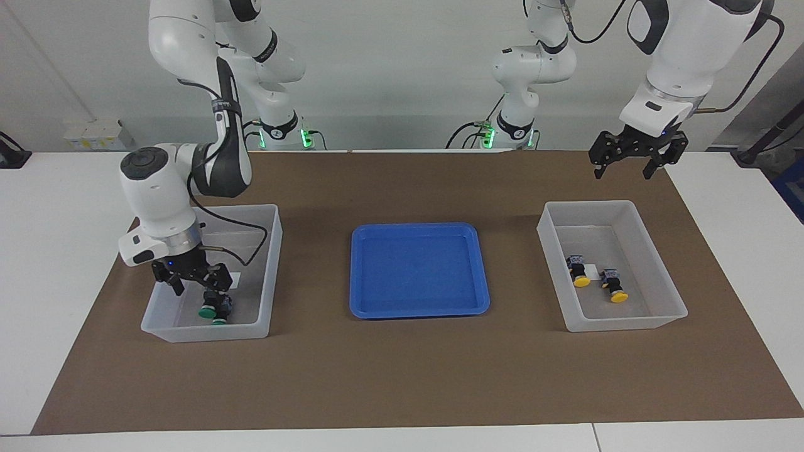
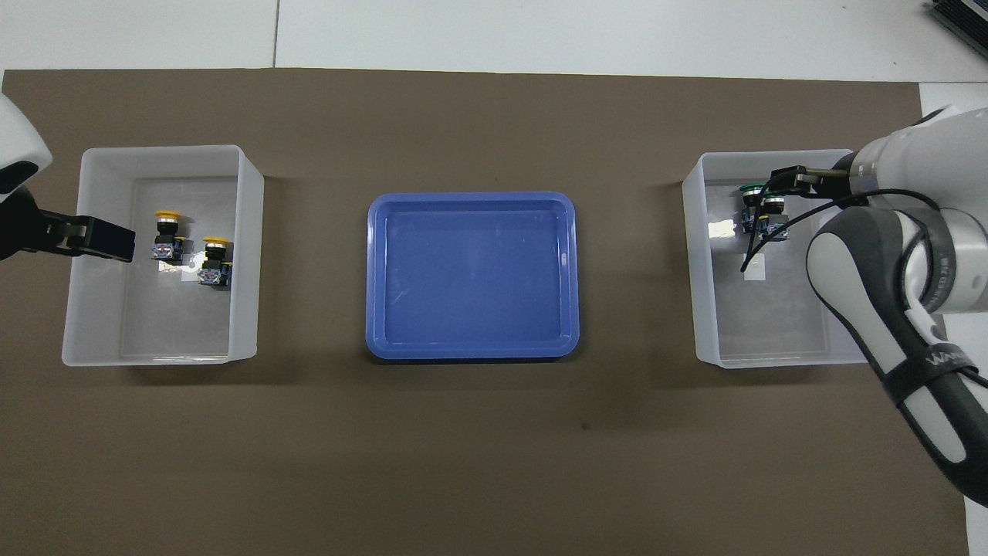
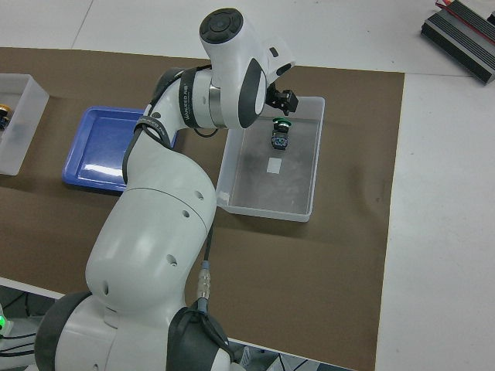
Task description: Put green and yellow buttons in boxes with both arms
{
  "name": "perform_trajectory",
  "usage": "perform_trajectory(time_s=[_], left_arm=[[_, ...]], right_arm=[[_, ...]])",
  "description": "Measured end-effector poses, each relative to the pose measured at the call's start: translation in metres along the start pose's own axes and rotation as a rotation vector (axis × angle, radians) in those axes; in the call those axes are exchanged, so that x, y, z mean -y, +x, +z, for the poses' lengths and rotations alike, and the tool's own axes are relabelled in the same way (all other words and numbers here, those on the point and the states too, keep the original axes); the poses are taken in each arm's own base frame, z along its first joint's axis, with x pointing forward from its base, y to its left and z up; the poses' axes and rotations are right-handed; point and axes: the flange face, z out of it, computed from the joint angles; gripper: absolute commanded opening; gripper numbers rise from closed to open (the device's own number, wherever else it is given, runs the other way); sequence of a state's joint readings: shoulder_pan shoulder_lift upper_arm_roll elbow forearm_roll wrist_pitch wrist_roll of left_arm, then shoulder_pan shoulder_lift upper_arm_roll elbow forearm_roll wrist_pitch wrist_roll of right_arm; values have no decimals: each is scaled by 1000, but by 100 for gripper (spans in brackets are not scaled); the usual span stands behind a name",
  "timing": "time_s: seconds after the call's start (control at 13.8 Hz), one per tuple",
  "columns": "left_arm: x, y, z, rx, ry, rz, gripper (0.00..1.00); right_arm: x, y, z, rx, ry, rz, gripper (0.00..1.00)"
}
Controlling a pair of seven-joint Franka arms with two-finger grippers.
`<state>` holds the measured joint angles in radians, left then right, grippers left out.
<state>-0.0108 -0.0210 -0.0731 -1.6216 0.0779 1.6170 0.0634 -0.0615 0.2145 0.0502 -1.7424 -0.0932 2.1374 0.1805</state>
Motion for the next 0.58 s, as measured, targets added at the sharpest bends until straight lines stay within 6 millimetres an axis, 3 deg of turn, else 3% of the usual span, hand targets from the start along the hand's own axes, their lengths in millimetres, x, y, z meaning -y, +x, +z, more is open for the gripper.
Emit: perform_trajectory(time_s=[0.22,0.58], left_arm=[[4,0,0,1,0,-7,100],[4,0,0,1,0,-7,100]], right_arm=[[14,-14,-43,52,-8,-25,100],[-4,-40,-106,85,-29,-25,100]])
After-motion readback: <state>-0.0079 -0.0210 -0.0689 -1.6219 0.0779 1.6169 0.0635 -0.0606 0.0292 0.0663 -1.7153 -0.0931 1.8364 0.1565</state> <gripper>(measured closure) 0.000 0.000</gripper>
